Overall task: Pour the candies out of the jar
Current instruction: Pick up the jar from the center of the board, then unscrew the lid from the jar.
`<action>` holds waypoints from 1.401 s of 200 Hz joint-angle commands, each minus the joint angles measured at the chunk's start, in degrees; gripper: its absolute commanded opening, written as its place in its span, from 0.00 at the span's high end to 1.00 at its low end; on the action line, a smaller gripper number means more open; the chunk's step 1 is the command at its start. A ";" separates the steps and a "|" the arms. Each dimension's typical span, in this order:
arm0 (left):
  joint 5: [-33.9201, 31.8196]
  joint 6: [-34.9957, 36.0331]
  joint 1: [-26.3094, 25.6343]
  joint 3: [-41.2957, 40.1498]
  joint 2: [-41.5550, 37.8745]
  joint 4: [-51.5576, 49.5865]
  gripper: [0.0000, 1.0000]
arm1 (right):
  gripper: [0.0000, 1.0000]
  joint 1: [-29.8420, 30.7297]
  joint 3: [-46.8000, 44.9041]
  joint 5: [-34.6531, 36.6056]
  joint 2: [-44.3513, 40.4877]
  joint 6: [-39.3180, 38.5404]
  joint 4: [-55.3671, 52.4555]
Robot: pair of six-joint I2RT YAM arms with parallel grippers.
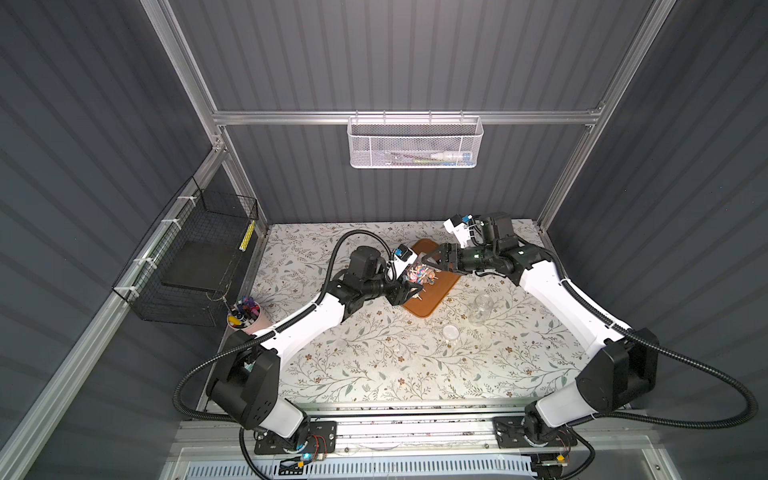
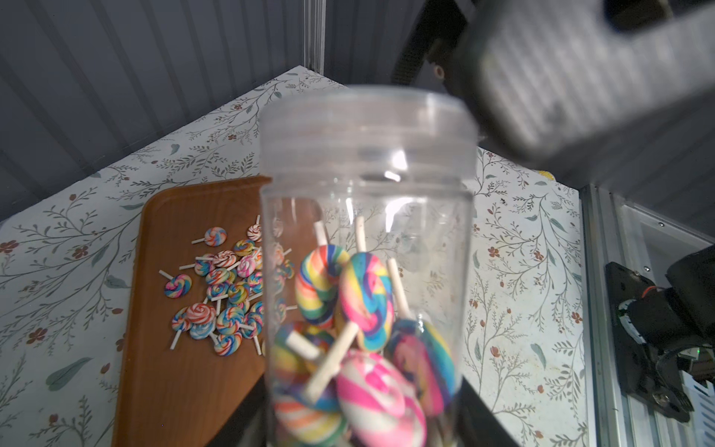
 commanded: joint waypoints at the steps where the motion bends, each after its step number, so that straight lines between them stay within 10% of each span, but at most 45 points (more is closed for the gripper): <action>1: -1.19 -1.45 -0.50 0.03 0.14 2.74 0.94 | 0.22 0.27 -3.35 3.64 -1.49 5.10 3.23; 201: -5.88 -1.96 -3.78 0.73 1.35 2.98 1.00 | 0.47 5.42 -8.36 13.29 -1.70 13.89 15.46; 280: 6.22 -2.44 -3.78 0.11 -0.49 4.98 1.00 | 0.54 1.51 -11.45 -18.61 -3.04 4.81 34.73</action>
